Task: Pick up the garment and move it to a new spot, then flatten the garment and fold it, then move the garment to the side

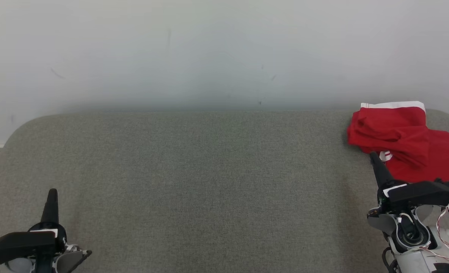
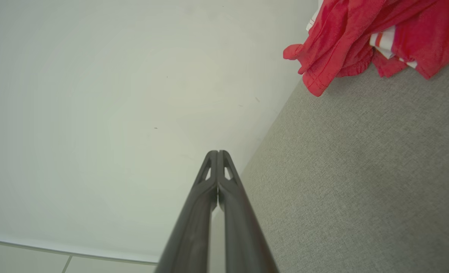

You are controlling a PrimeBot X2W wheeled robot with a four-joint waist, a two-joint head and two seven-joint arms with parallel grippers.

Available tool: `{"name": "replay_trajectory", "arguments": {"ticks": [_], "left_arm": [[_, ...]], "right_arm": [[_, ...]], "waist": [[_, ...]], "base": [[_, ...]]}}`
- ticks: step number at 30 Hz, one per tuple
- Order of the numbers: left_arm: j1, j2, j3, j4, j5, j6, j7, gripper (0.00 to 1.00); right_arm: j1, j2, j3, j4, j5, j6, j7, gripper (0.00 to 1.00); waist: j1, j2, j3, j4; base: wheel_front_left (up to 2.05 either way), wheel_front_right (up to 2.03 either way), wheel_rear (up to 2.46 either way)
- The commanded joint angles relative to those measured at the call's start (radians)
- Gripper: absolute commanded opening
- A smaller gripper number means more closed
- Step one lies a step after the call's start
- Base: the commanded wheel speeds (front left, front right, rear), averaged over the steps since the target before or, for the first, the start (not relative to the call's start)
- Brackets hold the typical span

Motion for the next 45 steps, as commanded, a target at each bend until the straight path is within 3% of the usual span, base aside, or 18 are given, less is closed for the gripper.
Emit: {"name": "replay_trajectory", "arguments": {"ticks": [1, 45], "left_arm": [[-0.028, 0.000, 0.012, 0.003, -0.022, -0.011, 0.005, 0.00], [-0.132, -0.074, 0.097, 0.084, -0.248, -0.079, 0.055, 0.00]], "right_arm": [[-0.027, -0.001, -0.003, 0.000, 0.020, 0.000, 0.005, 0.00], [-0.128, 0.008, -0.005, 0.055, 0.287, 0.000, 0.081, 0.00]], "waist": [[0.0000, 0.0000, 0.002, 0.000], [-0.0001, 0.0000, 0.063, 0.002]], "base": [[0.00, 0.00, 0.00], [0.00, 0.00, 0.00]]}}
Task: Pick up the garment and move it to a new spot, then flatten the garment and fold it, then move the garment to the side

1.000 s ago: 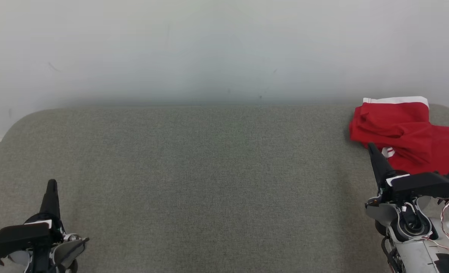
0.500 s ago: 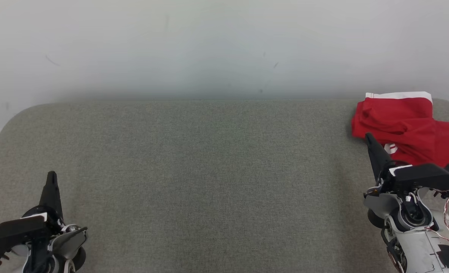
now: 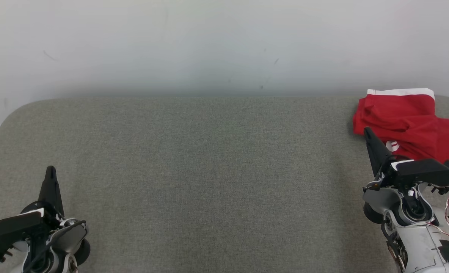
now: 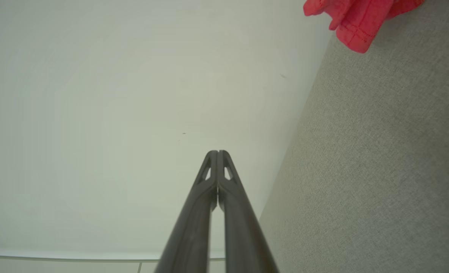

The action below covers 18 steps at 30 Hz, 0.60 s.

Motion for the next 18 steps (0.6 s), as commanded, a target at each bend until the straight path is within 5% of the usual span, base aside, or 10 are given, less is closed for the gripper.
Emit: {"name": "replay_trajectory", "arguments": {"ticks": [1, 18], "left_arm": [[-0.009, 0.003, 0.003, 0.001, -0.005, -0.002, 0.003, 0.00], [-0.009, 0.003, 0.002, 0.001, -0.006, -0.002, 0.002, 0.00]], "right_arm": [[-0.010, -0.001, -0.003, 0.000, 0.008, 0.000, 0.000, 0.00], [-0.010, -0.002, -0.003, 0.000, 0.008, 0.000, 0.000, 0.00]], "waist": [[0.0001, -0.0001, 0.000, 0.000], [0.0001, -0.0001, 0.000, 0.000]], "base": [[0.00, 0.00, 0.00], [0.00, 0.00, 0.00]]}}
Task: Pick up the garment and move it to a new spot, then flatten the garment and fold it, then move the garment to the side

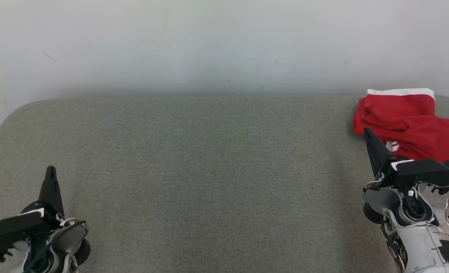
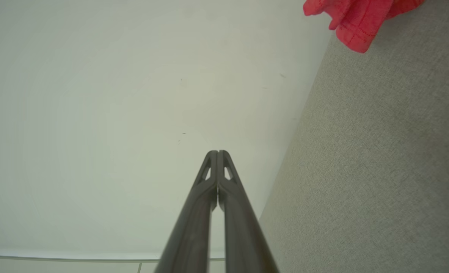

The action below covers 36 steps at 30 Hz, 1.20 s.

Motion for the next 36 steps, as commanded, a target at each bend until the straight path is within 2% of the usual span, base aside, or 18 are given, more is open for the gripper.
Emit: {"name": "replay_trajectory", "arguments": {"ticks": [1, 36], "left_arm": [[-0.009, 0.003, 0.002, 0.001, -0.006, -0.002, 0.003, 0.00], [-0.009, 0.003, 0.001, 0.001, -0.008, -0.002, 0.002, 0.00]], "right_arm": [[-0.010, -0.002, -0.003, 0.000, 0.008, 0.000, 0.000, 0.00], [-0.010, -0.002, -0.003, 0.000, 0.008, 0.000, 0.000, 0.00]], "waist": [[0.0001, 0.0000, 0.000, 0.000], [0.0001, 0.0000, 0.000, 0.000]], "base": [[0.00, 0.00, 0.00], [0.00, 0.00, 0.00]]}}
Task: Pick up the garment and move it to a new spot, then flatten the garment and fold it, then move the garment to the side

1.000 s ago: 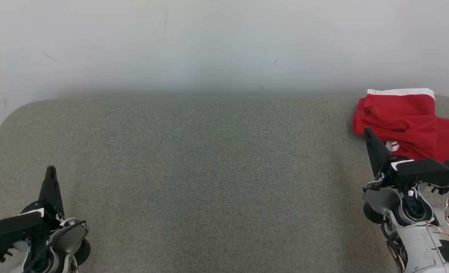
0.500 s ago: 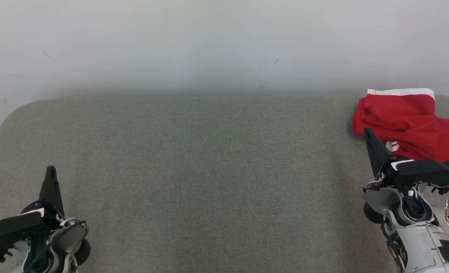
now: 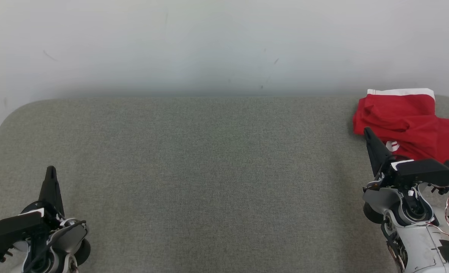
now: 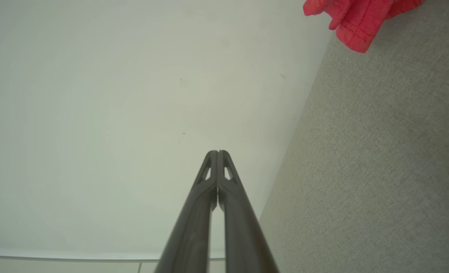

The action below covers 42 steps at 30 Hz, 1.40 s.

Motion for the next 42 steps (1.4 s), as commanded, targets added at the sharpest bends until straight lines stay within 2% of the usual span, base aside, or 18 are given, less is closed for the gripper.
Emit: {"name": "replay_trajectory", "arguments": {"ticks": [1, 42], "left_arm": [[-0.009, 0.003, 0.002, 0.001, -0.007, -0.002, 0.001, 0.00], [-0.009, 0.003, 0.001, 0.001, -0.008, -0.002, 0.001, 0.00]], "right_arm": [[-0.010, -0.002, -0.003, 0.000, 0.008, 0.000, 0.000, 0.00], [-0.010, -0.002, -0.003, 0.000, 0.008, 0.000, 0.000, 0.00]], "waist": [[0.0000, 0.0000, 0.000, 0.000], [0.0000, 0.0000, 0.000, 0.000]], "base": [[0.00, 0.00, 0.00], [0.00, 0.00, 0.00]]}}
